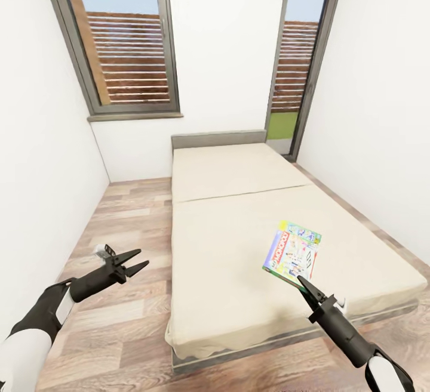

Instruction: Put all the toys in the child's room - the three board games (two on the bed and one on the table), the two jigsaw puzzles on the table, and the tennis ball on the table - inside the toy box on the table in the child's room.

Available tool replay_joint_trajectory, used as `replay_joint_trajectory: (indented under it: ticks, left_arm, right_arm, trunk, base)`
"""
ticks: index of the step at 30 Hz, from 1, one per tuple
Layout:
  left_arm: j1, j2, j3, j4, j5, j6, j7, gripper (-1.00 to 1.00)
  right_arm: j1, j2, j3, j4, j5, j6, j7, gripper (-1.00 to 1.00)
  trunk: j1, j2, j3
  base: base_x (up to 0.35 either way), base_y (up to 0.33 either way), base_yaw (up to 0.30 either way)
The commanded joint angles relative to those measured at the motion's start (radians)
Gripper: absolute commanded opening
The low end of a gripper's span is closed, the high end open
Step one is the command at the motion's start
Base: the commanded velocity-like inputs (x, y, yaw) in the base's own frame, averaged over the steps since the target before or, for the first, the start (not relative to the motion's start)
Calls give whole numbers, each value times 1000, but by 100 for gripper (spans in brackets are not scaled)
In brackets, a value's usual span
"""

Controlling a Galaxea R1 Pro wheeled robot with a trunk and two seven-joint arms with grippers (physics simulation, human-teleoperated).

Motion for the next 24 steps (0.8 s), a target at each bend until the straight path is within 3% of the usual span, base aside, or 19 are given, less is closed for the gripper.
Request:
replay_joint_trajectory:
  ticks: [1, 11, 24]
  left_arm:
    - [0, 0, 1, 0, -1, 10, -8, 100]
    - [0, 5, 30, -1, 0, 8, -11, 100]
    - [0, 5, 36, 0, -2, 7, -10, 100]
  right_arm:
    - [-1, 0, -1, 1, -6, 7, 1, -100]
    - [-1, 1, -1, 0, -6, 6, 1, -100]
    - [-1, 0, -1, 0, -4, 6, 0, -100]
  trunk:
    - [0, 0, 0]
    - [0, 0, 9]
    - [-50, 91, 50]
  base:
    - [0, 0, -245]
    - [0, 0, -207]
    - [0, 0, -10]
